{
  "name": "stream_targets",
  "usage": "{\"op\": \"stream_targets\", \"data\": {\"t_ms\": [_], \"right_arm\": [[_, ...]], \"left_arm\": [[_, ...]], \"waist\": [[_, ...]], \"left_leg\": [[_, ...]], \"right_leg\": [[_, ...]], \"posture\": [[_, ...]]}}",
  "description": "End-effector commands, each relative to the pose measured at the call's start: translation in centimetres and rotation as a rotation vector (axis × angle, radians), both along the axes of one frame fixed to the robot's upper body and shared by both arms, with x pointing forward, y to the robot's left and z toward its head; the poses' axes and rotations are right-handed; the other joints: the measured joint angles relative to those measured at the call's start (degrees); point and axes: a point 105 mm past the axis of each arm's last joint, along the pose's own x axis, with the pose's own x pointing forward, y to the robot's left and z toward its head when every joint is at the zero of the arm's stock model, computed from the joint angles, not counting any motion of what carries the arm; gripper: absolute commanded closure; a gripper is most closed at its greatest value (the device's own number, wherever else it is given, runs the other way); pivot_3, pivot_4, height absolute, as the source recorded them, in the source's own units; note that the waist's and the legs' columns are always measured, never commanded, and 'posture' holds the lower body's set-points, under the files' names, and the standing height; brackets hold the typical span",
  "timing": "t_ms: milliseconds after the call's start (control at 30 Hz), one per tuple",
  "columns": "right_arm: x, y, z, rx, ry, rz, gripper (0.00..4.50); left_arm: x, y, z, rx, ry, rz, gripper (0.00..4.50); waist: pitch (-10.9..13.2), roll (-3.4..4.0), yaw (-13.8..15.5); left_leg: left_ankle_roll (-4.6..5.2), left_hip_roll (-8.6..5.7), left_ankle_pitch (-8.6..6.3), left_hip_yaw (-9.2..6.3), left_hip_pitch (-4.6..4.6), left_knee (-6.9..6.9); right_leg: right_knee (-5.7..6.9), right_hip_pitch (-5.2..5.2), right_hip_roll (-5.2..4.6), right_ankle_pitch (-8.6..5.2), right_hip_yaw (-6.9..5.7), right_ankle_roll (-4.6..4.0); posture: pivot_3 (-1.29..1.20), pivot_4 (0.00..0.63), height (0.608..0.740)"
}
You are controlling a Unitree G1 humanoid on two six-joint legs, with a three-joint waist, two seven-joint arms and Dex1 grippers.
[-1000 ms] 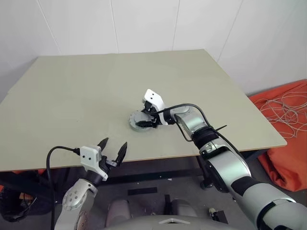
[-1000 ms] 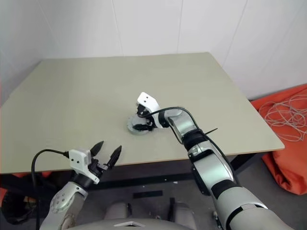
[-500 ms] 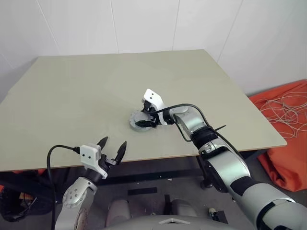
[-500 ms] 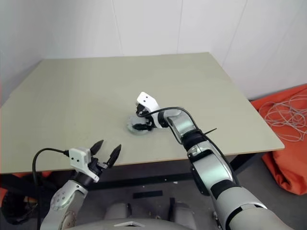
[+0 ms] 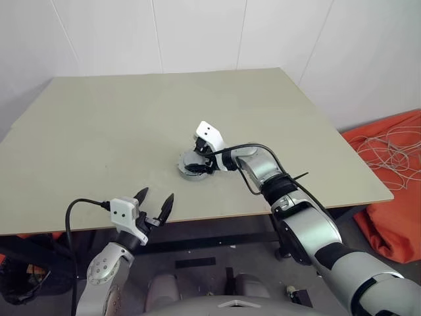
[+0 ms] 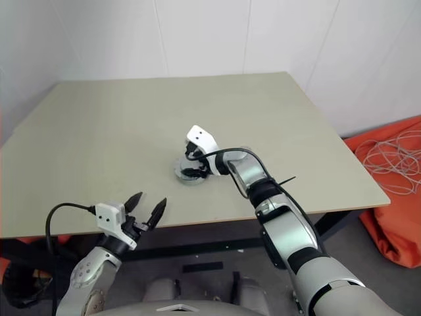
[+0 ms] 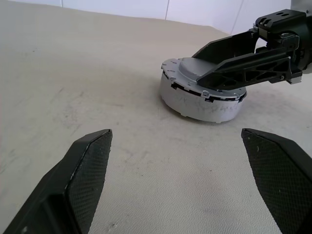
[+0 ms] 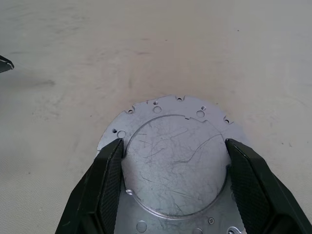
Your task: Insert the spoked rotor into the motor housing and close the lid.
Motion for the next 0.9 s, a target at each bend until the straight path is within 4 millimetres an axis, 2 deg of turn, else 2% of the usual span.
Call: {"op": "stream_targets", "data": {"t_ms": [33, 467, 900], "right_arm": [[0.32, -0.23, 0.73, -0.031, -0.033, 0.015, 1.3], [0.14, -0.42, 0.28, -0.065, -0.031, 0.023, 1.3], [0.04, -0.79, 0.09, -0.089, -0.011, 0.02, 1.3]], "left_arm": [[0.12, -0.32, 1.59, 0.005, -0.056, -0.009, 0.0], [-0.02, -0.43, 2.07, 0.003, -0.054, -0.006, 0.0], [-0.28, 0.08, 1.32, 0.002, -0.043, -0.006, 0.0]], "waist": [[0.0, 0.0, 0.0], [0.0, 0.0, 0.0], [0.0, 0.0, 0.1]], "left_leg": [[0.0, 0.0, 0.0, 0.0, 0.0, 0.0], [0.02, 0.0, -0.01, 0.0, 0.0, -0.01], [0.04, 0.0, -0.02, 0.0, 0.0, -0.01]], "right_leg": [[0.0, 0.0, 0.0, 0.0, 0.0, 0.0], [0.0, 0.01, -0.04, 0.0, 0.0, 0.0], [-0.01, 0.02, -0.08, 0.0, 0.0, 0.0]], "posture": [[0.0, 0.0, 0.74], [0.0, 0.0, 0.74], [0.0, 0.0, 0.74]]}}
